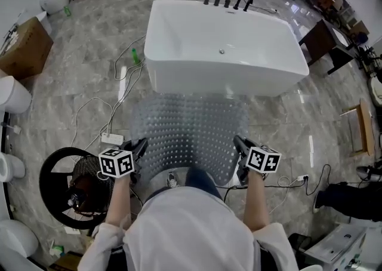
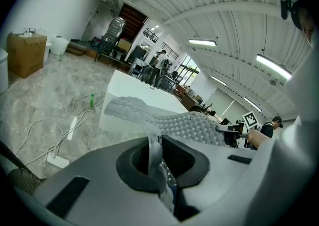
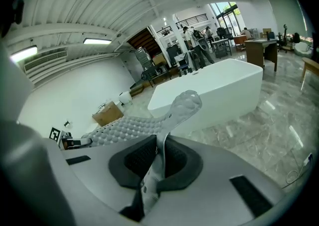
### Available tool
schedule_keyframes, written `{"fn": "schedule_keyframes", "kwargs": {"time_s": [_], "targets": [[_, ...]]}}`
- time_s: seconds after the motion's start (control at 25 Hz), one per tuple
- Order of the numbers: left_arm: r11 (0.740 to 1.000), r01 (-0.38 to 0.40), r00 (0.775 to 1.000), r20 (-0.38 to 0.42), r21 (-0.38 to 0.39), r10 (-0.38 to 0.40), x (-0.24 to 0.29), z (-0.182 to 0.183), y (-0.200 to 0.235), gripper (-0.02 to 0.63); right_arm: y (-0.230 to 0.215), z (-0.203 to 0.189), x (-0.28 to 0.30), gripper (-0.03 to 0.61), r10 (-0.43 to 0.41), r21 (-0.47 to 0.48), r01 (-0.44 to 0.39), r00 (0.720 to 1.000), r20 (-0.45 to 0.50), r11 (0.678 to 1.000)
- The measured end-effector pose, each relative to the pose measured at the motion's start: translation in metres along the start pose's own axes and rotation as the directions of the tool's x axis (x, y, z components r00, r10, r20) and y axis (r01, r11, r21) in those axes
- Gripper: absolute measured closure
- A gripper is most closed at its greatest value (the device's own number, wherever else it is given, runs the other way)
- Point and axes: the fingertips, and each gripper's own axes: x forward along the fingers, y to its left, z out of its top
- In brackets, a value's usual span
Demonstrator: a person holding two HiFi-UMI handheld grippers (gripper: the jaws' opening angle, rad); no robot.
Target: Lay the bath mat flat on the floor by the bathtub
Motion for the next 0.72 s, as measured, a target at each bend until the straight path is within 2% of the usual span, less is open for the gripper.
{"fn": "schedule_keyframes", "kwargs": {"time_s": [0.36,0.52,0.72], "targets": [[0.998,-0.056,0.998,-0.016,-0.042,0.055,0.029,0.015,0.02,0.574,-0.015,0.019,0.043,0.538,0.039,0.001,-0.039,0.998,-0.044,0.999],[0.994,-0.086,0.996,-0.023,-0.07,0.085,0.055,0.025,0.019,0.574,-0.034,0.039,0.062,0.538,0.064,-0.001,-0.064,0.995,-0.073,0.998],[0.989,-0.13,0.991,-0.051,-0.063,0.127,0.089,0.042,0.02,0.574,-0.064,0.064,0.084,0.538,0.081,-0.003,-0.082,0.99,-0.112,0.997]]}}
